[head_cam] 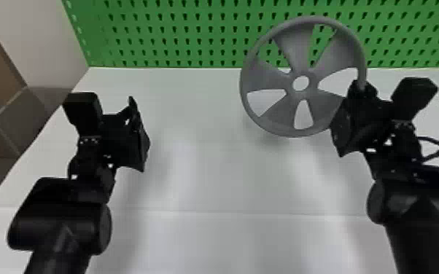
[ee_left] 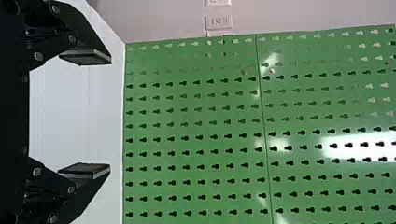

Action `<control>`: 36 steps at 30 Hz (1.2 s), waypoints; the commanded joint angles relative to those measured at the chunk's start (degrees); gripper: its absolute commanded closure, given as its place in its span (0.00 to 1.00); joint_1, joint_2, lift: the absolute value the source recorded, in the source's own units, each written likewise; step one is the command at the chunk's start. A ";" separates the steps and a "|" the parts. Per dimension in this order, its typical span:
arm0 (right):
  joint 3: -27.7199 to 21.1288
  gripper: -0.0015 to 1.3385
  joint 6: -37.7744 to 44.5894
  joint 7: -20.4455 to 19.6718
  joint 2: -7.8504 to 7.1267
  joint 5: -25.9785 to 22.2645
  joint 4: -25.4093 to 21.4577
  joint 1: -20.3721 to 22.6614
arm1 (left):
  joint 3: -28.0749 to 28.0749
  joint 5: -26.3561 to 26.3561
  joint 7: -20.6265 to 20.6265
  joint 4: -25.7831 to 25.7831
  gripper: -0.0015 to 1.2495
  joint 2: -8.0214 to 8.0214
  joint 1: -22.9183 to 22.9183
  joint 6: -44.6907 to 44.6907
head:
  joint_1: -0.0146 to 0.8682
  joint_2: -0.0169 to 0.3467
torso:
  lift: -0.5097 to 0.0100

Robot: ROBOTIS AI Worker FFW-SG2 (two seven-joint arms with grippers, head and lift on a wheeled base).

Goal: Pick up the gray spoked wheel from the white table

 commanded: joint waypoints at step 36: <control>5.39 0.85 -13.88 -8.79 0.05 2.37 1.42 6.08 | -0.75 2.66 0.00 0.00 0.35 -0.37 1.32 -0.79 | 0.90 0.28 | 0.80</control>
